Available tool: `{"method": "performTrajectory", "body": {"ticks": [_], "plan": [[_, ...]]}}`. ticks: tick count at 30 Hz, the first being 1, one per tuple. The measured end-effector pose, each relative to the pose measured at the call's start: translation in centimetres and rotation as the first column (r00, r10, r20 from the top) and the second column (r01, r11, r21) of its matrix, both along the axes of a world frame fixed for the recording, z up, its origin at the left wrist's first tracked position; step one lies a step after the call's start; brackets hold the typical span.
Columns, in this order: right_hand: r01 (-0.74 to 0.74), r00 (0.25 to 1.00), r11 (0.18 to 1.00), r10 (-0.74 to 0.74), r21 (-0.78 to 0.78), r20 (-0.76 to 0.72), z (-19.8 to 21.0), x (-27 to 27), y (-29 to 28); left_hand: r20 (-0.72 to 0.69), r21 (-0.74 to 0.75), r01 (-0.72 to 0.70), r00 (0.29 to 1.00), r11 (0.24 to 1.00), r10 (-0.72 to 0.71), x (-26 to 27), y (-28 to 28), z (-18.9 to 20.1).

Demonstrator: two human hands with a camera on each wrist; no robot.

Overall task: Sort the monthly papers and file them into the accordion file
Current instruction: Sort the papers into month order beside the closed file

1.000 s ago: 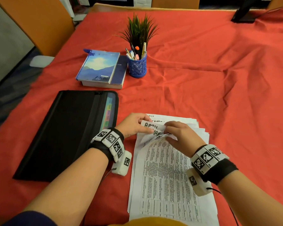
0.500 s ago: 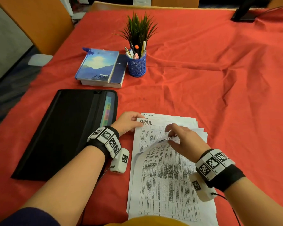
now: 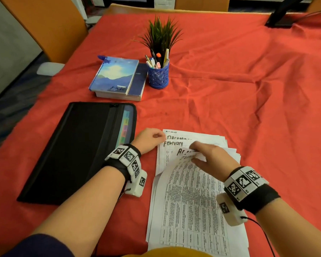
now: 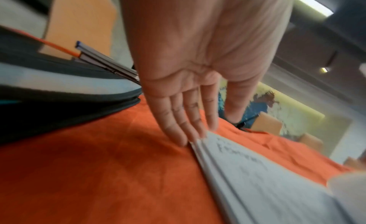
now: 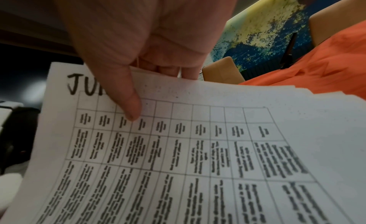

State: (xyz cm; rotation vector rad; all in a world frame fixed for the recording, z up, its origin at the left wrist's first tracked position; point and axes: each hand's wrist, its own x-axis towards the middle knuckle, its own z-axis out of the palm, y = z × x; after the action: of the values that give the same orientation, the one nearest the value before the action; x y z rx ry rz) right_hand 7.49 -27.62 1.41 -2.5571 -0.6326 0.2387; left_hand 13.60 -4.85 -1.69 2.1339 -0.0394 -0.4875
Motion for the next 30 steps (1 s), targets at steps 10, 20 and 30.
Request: {"method": "performTrajectory", "body": {"ticks": [10,20,30], "plan": [[-0.027,0.999,0.999,0.026,0.018,0.026,-0.9,-0.3,-0.7,0.174,0.339,0.11,0.969,0.934,-0.178,-0.1,-1.0,-1.2],[-0.115,0.982,0.993,0.112,0.012,0.155,-1.5,0.9,-0.1,-0.106,-0.311,0.147,0.976,0.939,-0.188,-1.2,-1.1,1.7],[-0.086,0.992,0.994,0.079,0.07,0.094,-1.0,-0.2,-0.8,0.145,0.403,0.146,0.964,0.903,-0.221,1.5,-2.1,-1.4]]}}
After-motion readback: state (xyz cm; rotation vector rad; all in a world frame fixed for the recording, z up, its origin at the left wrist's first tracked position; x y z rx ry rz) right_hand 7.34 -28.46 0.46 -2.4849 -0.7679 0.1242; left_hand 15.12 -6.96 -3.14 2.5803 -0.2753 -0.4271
